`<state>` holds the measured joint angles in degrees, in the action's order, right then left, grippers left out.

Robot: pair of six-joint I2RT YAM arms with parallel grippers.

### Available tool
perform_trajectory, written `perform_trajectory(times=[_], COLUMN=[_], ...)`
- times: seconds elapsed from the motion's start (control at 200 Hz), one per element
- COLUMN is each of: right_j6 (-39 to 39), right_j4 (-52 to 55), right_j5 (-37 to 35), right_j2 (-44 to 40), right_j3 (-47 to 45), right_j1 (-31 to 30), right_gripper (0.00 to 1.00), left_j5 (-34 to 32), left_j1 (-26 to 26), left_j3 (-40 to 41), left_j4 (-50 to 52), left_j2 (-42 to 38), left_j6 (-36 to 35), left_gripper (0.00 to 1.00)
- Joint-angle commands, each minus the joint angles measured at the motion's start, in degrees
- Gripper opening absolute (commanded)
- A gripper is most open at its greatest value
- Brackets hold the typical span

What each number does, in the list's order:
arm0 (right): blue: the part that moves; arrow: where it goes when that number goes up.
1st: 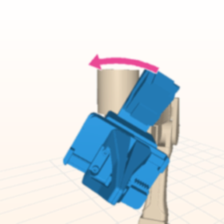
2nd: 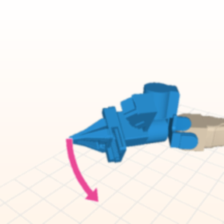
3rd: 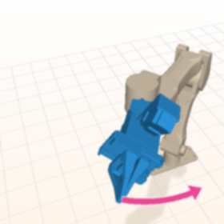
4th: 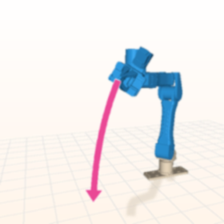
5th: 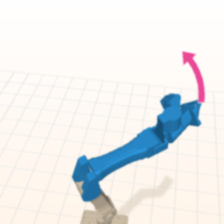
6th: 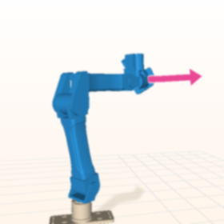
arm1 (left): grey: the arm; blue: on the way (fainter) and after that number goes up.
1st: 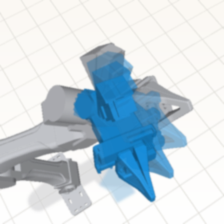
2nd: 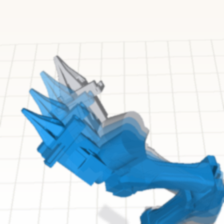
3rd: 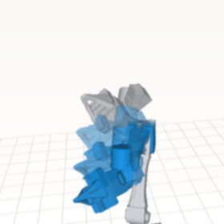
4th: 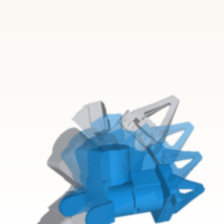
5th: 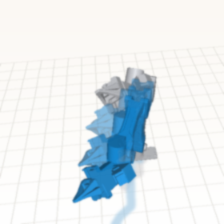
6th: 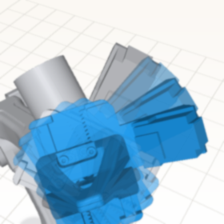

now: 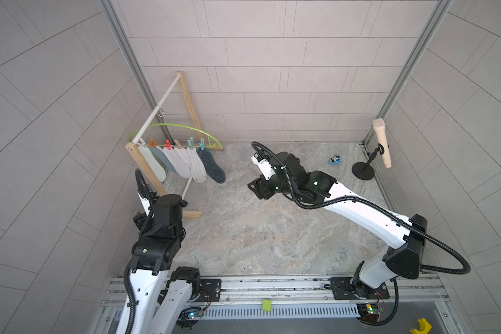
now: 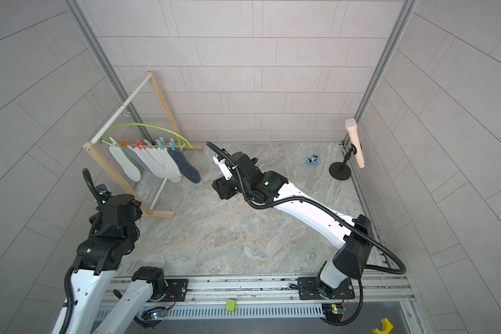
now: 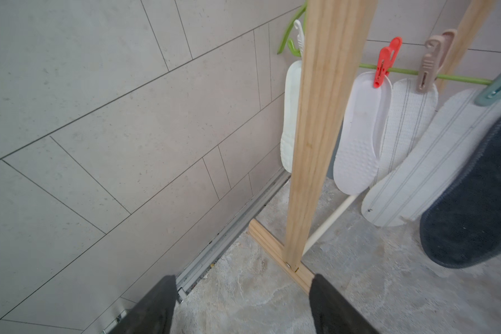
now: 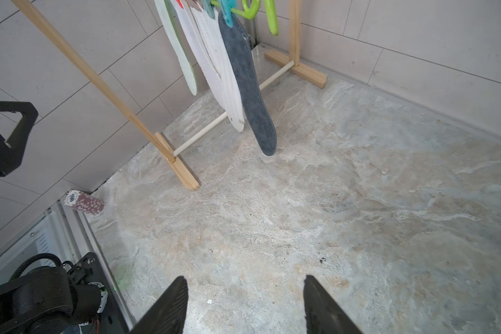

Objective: Take the shoe insoles off the hanger
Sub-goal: Adjust the clothesline at the center of the board.

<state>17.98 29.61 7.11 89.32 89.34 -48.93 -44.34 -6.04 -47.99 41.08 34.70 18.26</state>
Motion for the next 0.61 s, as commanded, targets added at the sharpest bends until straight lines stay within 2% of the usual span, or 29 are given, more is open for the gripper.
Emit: perform_trajectory(times=[0.0,0.15,0.33,0.6], right_j6=[-0.1,2.2,1.6,3.0], right_j4=[-1.2,-0.9,0.4,2.3], right_j5=[-1.7,1.7,3.3,5.9], right_j2=[-3.0,-2.4,-0.7,1.9], right_j3=[-2.2,-3.0,-1.5,0.6], right_j1=[2.6,7.0,8.6,8.8], right_gripper=[0.66,0.67,0.66,0.65], left_j5=[-6.6,-7.0,-4.7,0.5], left_j1=[-0.1,-0.1,0.1,3.9], left_j3=[3.6,11.1,15.8,17.9], left_j4=[-10.1,-23.7,-36.0,-44.5], left_j2=[-0.6,-3.0,-2.6,2.8], left_j6=[-1.8,-6.4,-11.4,-9.8], left_gripper=[0.75,0.73,0.70,0.69])
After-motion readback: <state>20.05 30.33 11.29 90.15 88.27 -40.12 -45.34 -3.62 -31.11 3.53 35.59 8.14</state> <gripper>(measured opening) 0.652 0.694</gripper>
